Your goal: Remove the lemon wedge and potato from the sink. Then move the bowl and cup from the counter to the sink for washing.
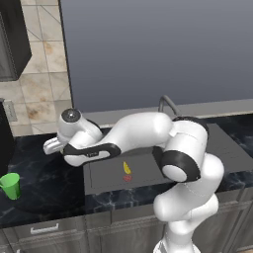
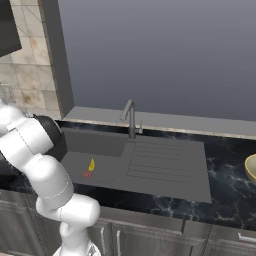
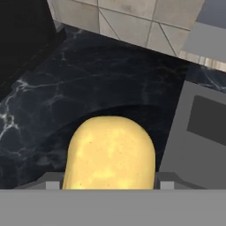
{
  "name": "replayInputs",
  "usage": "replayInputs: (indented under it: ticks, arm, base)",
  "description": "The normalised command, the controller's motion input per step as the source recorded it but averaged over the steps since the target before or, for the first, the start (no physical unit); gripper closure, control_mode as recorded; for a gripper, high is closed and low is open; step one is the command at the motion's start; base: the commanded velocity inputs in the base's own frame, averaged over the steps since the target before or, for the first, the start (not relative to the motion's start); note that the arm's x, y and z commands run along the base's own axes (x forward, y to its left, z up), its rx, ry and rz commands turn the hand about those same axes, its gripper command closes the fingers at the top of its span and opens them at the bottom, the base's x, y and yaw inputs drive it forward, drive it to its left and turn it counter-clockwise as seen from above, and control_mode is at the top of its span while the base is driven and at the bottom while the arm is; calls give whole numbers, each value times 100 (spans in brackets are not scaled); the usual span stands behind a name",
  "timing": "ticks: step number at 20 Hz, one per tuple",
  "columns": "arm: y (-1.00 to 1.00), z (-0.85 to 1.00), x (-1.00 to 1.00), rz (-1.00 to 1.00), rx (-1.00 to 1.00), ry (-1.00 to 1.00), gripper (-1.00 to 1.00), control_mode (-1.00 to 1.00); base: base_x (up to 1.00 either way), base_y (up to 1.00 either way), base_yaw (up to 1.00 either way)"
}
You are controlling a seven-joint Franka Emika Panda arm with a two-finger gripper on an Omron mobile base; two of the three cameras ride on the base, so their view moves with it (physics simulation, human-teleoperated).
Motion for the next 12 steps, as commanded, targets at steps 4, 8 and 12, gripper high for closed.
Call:
replayInputs:
  ticks: [4, 8, 12]
  arm:
    - [15, -17, -1, 0, 7, 2, 100, -100]
    - [14, -16, 0, 0, 6, 1, 100, -100]
    - [5, -10, 0, 0, 1, 2, 100, -100]
  base:
    - [0, 0, 0]
    - [0, 0, 0]
    - [0, 0, 0]
